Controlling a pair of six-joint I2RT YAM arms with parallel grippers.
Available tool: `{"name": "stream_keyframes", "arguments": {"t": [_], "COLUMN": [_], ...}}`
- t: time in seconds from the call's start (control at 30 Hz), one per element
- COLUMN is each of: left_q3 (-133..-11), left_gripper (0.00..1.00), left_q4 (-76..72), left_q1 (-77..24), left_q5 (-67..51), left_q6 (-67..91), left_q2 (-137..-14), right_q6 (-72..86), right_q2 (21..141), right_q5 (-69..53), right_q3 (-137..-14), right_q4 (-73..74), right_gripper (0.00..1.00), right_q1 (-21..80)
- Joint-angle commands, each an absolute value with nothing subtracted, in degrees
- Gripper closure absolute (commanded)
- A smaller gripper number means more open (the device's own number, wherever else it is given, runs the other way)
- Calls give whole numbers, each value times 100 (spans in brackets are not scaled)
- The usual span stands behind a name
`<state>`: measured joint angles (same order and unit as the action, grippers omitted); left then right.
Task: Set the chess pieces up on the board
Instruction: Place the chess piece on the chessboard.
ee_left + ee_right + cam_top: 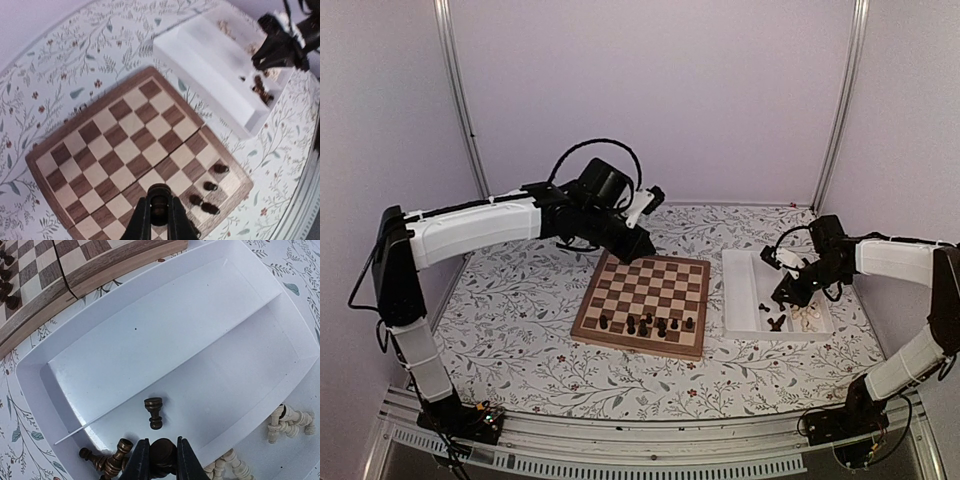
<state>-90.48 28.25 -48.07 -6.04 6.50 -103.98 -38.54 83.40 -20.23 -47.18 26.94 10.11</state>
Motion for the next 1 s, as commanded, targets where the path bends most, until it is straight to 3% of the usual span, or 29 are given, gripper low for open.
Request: {"name": "stream_keyframes", "arguments": {"t": [0.0, 0.97], "left_q3": [-8572, -8665], "left_gripper": [100, 93], "left_q4": [4175, 4170], "left_q1": [-4818, -4927], "left_q5": [-355, -1004], "left_q6": [89, 132], "left_q2": [-10747, -11614], "right_q6": [-3773, -3735], "right_q2": [8441, 8543], "right_q5": [-2109, -2100], "right_q3": [-4834, -4843], "right_q4": [2679, 2731], "right_gripper": [89, 89], "right_q1": [993, 993]}}
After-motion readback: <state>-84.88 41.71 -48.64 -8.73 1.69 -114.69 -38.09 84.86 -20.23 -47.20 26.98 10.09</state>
